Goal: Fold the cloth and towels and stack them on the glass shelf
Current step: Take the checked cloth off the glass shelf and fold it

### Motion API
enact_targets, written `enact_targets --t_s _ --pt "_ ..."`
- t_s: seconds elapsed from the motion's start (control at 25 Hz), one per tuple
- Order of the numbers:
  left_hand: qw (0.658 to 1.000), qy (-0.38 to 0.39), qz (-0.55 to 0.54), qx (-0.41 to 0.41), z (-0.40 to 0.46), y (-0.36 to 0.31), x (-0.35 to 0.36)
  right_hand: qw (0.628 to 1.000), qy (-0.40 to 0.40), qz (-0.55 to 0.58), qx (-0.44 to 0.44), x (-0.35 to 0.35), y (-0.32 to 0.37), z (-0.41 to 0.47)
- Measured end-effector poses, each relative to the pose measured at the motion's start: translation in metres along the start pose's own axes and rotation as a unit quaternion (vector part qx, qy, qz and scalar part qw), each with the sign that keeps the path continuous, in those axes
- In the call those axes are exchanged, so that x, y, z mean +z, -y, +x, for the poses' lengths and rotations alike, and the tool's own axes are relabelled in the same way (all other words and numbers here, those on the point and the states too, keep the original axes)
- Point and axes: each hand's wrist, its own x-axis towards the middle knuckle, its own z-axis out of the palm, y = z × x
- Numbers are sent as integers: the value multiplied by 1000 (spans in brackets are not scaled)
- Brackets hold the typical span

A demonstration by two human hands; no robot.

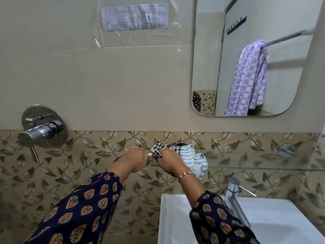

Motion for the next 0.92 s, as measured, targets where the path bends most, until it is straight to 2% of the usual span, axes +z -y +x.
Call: enact_targets --t_s 0.16,0.24,0.4,0.68,0.92 --pt "999 2 -18 33 7 -16 -2 998 -42 -30 -43 7 -21 -38" --pt "998 -1 -31 57 7 -27 -1 998 -56 -30 5 -2 -42 -40" --pt "996 3 -31 83 9 -47 1 994 -18 -2 108 -26 -66 -21" --pt "991 15 -22 128 20 -83 6 996 -30 -19 79 -28 -77 -60" --pt "988 12 -24 154 31 -104 9 993 -14 -27 118 -41 -95 -28"
